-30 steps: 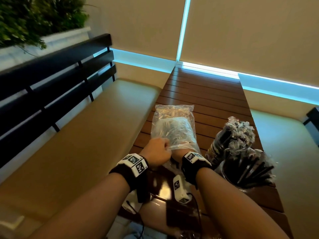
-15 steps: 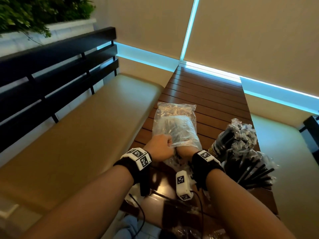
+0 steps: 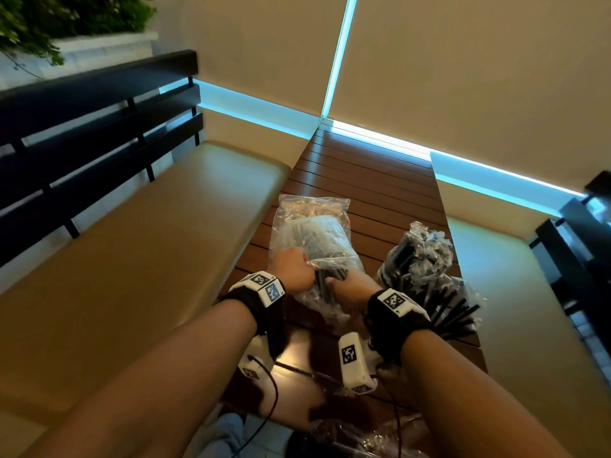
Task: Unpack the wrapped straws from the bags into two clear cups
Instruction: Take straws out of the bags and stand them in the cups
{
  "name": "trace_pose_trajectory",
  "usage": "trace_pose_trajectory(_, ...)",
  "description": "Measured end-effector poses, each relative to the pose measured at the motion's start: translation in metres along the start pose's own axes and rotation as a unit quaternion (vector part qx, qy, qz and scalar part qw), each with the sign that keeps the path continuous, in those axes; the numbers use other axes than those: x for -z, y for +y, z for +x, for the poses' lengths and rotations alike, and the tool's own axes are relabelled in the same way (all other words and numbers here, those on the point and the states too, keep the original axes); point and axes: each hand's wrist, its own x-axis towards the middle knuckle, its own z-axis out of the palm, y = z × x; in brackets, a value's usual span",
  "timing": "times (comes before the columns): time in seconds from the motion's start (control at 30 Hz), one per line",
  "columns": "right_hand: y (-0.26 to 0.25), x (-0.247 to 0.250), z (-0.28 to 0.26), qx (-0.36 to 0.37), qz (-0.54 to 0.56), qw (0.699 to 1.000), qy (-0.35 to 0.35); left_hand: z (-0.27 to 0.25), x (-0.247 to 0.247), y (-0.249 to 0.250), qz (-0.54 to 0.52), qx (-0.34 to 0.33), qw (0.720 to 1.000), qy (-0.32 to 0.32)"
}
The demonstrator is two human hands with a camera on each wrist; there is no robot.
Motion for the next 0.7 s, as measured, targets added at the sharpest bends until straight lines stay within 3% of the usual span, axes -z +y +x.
trace_pose_trajectory(0.13,0.007,0.012,-0.024,-0.011,-0.021,1.0,0.0,0.009,0.004,0.006,0.025,0.003,1.0,0.005)
trace_pose_trajectory(0.33,0.023,0.045,-0.09,0.026,-0.094,0.995,-0.001,0.006,0.005,0.024,0.134,0.014,0.991,0.004)
trace_pose_trajectory(0.43,0.035,0.059,-0.121,0.031,-0.09,0.995,-0.007,-0.001,0.007,0.03,0.159,0.028,0.987,-0.023)
trace_pose_trajectory(0.6,0.046,0.082,-0.151,0.075,-0.056,0.994,0.064,-0.018,0.0,0.044,0.137,-0.031,0.987,-0.073)
trace_pose_trajectory(0.7,0.052,0.085,-0.143,0.077,-0.021,0.992,0.097,-0.033,0.003,0.065,0.133,-0.02,0.984,-0.117)
